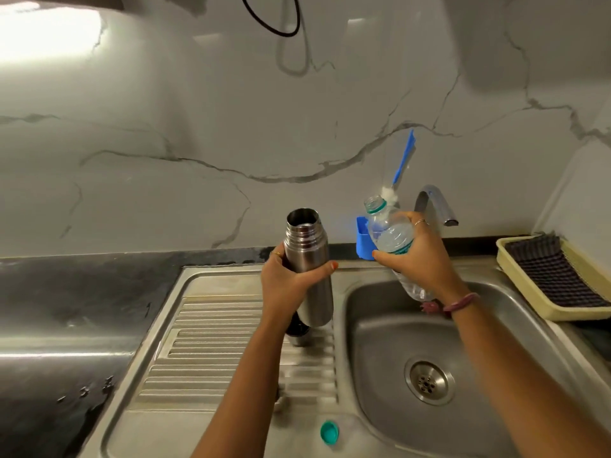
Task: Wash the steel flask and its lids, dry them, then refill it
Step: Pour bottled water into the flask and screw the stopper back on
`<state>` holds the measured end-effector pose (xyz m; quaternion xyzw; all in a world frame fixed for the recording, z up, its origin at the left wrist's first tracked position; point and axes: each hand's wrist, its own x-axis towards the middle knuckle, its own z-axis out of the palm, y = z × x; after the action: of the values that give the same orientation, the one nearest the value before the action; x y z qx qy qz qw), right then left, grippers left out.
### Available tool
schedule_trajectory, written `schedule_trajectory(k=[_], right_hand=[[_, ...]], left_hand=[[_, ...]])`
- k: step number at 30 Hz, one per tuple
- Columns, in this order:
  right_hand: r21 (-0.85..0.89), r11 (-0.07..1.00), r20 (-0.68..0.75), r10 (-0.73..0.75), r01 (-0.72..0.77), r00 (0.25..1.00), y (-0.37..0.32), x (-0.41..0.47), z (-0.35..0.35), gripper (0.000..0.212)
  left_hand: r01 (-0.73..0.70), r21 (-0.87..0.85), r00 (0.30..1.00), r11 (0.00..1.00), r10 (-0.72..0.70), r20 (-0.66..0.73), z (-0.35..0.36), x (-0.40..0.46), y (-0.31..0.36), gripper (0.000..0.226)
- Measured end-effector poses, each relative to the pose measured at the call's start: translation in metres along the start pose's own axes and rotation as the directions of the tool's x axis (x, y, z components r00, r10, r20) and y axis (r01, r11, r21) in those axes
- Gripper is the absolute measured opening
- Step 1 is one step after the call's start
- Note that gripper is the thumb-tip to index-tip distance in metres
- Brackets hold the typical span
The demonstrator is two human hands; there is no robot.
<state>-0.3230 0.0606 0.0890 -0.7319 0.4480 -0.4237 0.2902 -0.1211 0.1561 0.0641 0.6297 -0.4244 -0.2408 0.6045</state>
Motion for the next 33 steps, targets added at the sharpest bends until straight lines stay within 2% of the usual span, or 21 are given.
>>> schedule_trajectory(k=[6,14,21,25,33], right_hand=[[0.014,1.0,0.001,0.019,-0.019,1.0,0.002,-0.002,0.037,0.069],[0.051,0.998,0.029,0.046,-0.048,0.999,-0.004,-0.013,0.071,0.071],[0.063,0.995,0.063,0.067,-0.071,0.996,-0.001,-0.028,0.089,0.07],[0.069,0.993,0.082,0.086,-0.091,0.993,0.004,-0.036,0.092,0.071],[0.063,0.992,0.094,0.103,-0.11,0.99,0.019,-0.047,0.094,0.071]], left_hand=[[-0.009,0.021,0.999,1.0,0.01,-0.044,-0.053,0.013,0.003,0.053],[0.028,0.085,0.992,0.996,-0.017,-0.125,-0.096,0.016,-0.028,0.056],[0.127,0.071,0.983,0.989,-0.116,-0.143,-0.11,0.009,-0.055,0.062],[0.16,0.036,0.976,0.986,-0.153,-0.152,-0.111,0.004,-0.065,0.055],[0.211,0.002,0.965,0.977,-0.208,-0.162,-0.112,0.001,-0.082,0.061]])
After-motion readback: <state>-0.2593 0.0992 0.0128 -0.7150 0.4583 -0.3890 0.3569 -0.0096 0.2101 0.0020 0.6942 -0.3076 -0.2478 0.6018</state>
